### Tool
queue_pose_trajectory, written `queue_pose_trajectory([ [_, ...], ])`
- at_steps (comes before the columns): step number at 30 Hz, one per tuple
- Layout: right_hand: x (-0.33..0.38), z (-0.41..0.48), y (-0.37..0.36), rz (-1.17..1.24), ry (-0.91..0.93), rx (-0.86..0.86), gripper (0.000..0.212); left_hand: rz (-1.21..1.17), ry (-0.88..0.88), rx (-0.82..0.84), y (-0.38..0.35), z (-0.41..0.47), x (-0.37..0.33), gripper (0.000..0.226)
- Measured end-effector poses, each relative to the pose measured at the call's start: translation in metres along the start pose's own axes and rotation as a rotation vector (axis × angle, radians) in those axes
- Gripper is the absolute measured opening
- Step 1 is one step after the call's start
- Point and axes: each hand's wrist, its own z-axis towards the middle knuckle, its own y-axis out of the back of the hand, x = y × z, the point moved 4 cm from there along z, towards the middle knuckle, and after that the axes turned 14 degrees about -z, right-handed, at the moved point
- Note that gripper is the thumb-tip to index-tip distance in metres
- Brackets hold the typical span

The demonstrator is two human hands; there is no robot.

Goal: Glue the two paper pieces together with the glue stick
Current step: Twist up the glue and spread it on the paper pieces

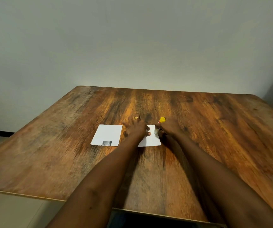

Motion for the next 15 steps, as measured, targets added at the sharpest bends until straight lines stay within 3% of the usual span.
queue_pose_trajectory([
  [15,-0.008,-0.034,0.009,0.001,-0.009,-0.026,0.028,0.0,0.005,-0.006,-0.001,-0.001,-0.002,0.039],
])
